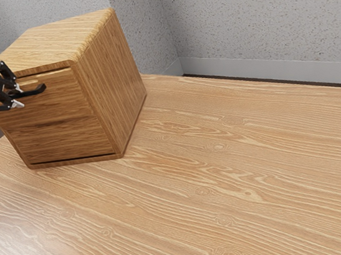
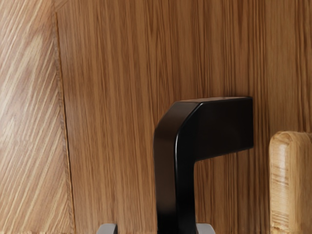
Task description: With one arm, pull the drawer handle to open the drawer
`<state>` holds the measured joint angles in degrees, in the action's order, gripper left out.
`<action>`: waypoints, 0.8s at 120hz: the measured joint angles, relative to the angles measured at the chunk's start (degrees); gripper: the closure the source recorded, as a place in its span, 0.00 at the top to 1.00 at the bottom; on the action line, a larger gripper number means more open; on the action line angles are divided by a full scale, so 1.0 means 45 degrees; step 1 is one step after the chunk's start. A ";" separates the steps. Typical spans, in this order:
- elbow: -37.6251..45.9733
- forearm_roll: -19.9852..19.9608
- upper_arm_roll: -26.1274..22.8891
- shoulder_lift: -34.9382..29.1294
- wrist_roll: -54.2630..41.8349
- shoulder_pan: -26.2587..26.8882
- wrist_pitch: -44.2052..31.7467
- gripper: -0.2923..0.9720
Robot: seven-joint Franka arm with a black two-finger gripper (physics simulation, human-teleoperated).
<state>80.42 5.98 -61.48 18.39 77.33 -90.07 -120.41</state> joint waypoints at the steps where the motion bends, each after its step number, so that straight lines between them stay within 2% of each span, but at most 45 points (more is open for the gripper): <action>1: 0.0001 -0.0014 0.0002 -0.0005 -0.0002 0.0006 -0.0001 0.33; 28: 0.0343 -0.0411 0.0013 -0.0432 -0.0037 -0.0013 -0.0026 0.33; 68: 0.1101 -0.1270 0.0008 -0.1356 -0.0071 -0.0659 -0.0140 0.33; 96: 0.1254 -0.1476 0.0008 -0.1614 -0.0084 -0.0947 -0.0154 0.34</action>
<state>86.07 -0.66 -61.44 11.13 76.95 -94.33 -121.10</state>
